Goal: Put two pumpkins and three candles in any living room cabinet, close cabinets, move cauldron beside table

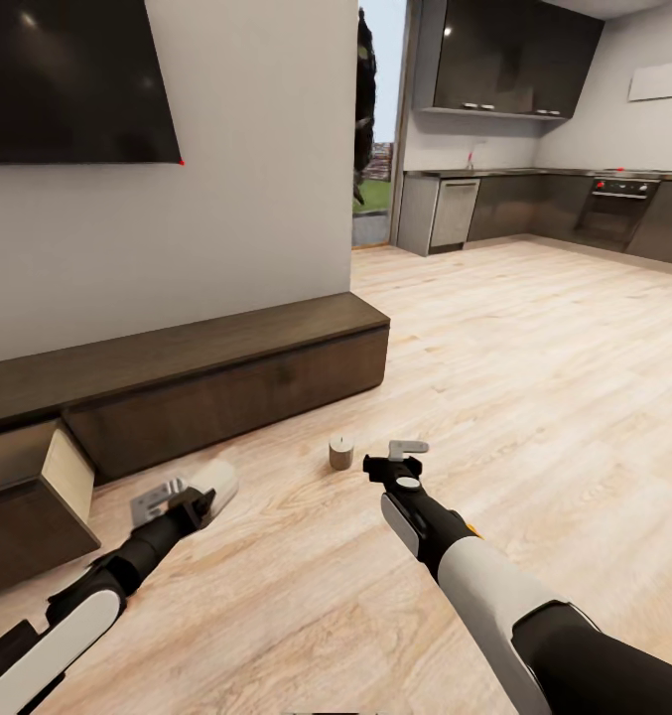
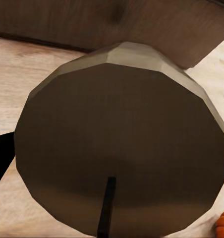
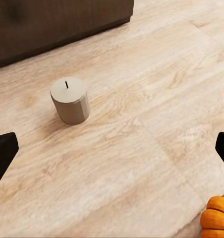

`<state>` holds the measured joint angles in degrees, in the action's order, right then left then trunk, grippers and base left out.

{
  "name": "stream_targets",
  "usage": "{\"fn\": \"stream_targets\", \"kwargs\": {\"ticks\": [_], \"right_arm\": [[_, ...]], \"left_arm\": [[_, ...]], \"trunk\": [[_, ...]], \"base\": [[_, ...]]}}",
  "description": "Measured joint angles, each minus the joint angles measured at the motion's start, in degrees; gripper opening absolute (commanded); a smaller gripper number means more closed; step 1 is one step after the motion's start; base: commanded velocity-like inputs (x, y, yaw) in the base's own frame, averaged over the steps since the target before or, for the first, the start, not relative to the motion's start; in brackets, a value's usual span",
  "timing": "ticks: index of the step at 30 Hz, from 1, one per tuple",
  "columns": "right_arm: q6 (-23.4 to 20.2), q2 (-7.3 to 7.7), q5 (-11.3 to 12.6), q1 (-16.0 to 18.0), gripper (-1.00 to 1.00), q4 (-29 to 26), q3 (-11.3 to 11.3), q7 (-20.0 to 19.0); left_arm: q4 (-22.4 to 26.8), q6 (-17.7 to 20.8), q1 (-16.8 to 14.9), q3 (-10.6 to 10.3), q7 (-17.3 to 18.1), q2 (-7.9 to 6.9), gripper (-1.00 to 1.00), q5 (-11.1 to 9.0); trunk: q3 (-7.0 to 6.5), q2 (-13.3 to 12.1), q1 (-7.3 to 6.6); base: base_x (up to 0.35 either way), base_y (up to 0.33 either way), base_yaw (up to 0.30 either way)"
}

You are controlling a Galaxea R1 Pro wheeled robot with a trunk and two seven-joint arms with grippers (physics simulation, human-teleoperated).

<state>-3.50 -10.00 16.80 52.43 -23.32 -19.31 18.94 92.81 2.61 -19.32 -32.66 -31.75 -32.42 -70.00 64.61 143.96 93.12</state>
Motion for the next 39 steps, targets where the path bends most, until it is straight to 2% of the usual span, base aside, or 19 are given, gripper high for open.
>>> {"fn": "stream_targets", "kwargs": {"ticks": [5, 7, 10, 11, 18, 31, 36, 37, 39], "right_arm": [[-0.07, 0.00, 0.46, 0.00, 1.00, 0.05, 0.05, -0.33], [-0.05, 0.00, 0.53, 0.00, 1.00, 0.08, 0.05, -0.49], [0.00, 0.00, 0.55, -0.04, 1.00, 0.09, 0.11, -0.73], [0.12, 0.00, 0.55, -0.15, 1.00, -0.01, 0.13, -2.16], [0.36, 0.00, 0.55, -0.17, 1.00, 0.00, 0.05, -3.55], [0.37, 0.00, 0.53, -0.22, 1.00, 0.01, 0.05, -3.70], [0.51, 0.00, 0.43, -0.26, 1.00, -0.11, -0.01, -3.74], [0.53, 0.00, 0.43, -0.26, 1.00, -0.14, -0.02, -3.74], [0.55, 0.00, 0.39, -0.26, 1.00, -0.21, 0.04, -3.75]], "left_arm": [[0.00, 0.23, -0.03, -0.55, -0.42, 0.28, -1.00, 0.17], [0.00, 0.26, -0.02, -1.74, -0.45, 0.34, -1.00, 0.07], [0.00, 0.27, -0.03, -2.29, -0.48, 0.35, -1.00, 0.17], [0.00, 0.25, -0.03, -2.53, -0.49, 0.33, -1.00, 0.17], [-0.01, 0.21, 0.00, -2.62, -0.47, 0.34, -1.00, 0.20], [0.00, 0.27, -0.02, -2.64, -0.49, 0.33, -1.00, 0.22], [0.00, 0.12, -0.02, -3.48, -0.68, 0.40, -1.00, 0.48], [0.00, -0.02, -0.01, -4.39, -1.32, 0.65, -1.00, 1.94], [0.00, -0.22, -0.03, -5.49, -7.09, 2.99, -1.00, 9.61]], "trunk": [[0.00, 0.00, 0.00], [0.00, 0.00, -0.02], [0.00, 0.00, -0.03], [0.00, 0.00, -0.03], [0.04, 0.00, -0.01], [0.86, 0.00, 0.00], [1.19, 0.00, 0.00], [1.25, 0.00, 0.00], [1.32, 0.00, 0.00]], "base": [[0.021, 0.000, 0.000], [0.195, 0.000, 0.000], [0.285, 0.000, 0.000], [0.321, 0.000, 0.000], [0.215, -0.087, 0.014], [-0.069, -0.065, 0.162], [-0.006, -0.001, 0.176], [-0.001, 0.000, 0.117], [0.000, 0.000, 0.057]]}}
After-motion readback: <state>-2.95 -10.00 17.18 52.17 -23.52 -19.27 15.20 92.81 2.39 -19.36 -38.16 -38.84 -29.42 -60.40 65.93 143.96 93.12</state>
